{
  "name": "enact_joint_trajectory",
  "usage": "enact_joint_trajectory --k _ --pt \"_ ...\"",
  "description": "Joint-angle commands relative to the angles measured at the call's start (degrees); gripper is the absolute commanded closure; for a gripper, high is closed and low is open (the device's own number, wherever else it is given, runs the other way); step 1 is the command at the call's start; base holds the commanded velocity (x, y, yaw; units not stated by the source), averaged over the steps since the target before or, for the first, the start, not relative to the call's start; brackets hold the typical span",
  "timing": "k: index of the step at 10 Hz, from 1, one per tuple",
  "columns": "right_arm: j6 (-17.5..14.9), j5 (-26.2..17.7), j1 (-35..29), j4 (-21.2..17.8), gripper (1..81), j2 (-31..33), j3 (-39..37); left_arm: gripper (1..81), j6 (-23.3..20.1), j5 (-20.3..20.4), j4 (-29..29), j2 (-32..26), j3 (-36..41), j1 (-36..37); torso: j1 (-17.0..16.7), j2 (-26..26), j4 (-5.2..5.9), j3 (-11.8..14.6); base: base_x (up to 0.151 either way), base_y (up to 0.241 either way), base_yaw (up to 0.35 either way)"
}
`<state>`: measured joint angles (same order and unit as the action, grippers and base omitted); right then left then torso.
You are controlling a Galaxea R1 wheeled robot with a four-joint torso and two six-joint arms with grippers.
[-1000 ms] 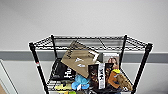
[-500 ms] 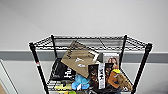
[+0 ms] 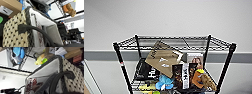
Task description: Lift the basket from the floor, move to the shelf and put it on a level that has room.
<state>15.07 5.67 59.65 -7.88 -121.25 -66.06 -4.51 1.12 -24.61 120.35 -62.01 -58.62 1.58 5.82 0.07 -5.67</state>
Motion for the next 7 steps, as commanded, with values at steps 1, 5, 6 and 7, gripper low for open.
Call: enact_joint_trajectory --k 1,5,6,7 --pt "0.3 0.1 -9.3 0.8 81.1 4.9 9.6 81.1 -0.6 -2.6 1.1 -4.1 9.2 9.4 0.0 0.0 0.00 0.0 0.000 0.000 0.000" --pt "0.9 -0.4 -13.4 0.4 81.1 7.8 15.4 81.1 -0.1 -2.6 1.0 -8.6 16.5 14.0 0.0 0.0 0.00 0.0 0.000 0.000 0.000" --pt "0.9 -0.5 -14.6 0.2 81.1 8.6 16.9 81.1 0.0 -2.6 0.7 -9.4 17.8 15.2 0.0 0.0 0.00 0.0 0.000 0.000 0.000" --pt "1.0 -0.7 -15.9 0.1 81.1 9.6 18.4 81.1 0.2 -2.6 0.7 -10.2 19.1 16.4 0.0 0.0 0.00 0.0 0.000 0.000 0.000"
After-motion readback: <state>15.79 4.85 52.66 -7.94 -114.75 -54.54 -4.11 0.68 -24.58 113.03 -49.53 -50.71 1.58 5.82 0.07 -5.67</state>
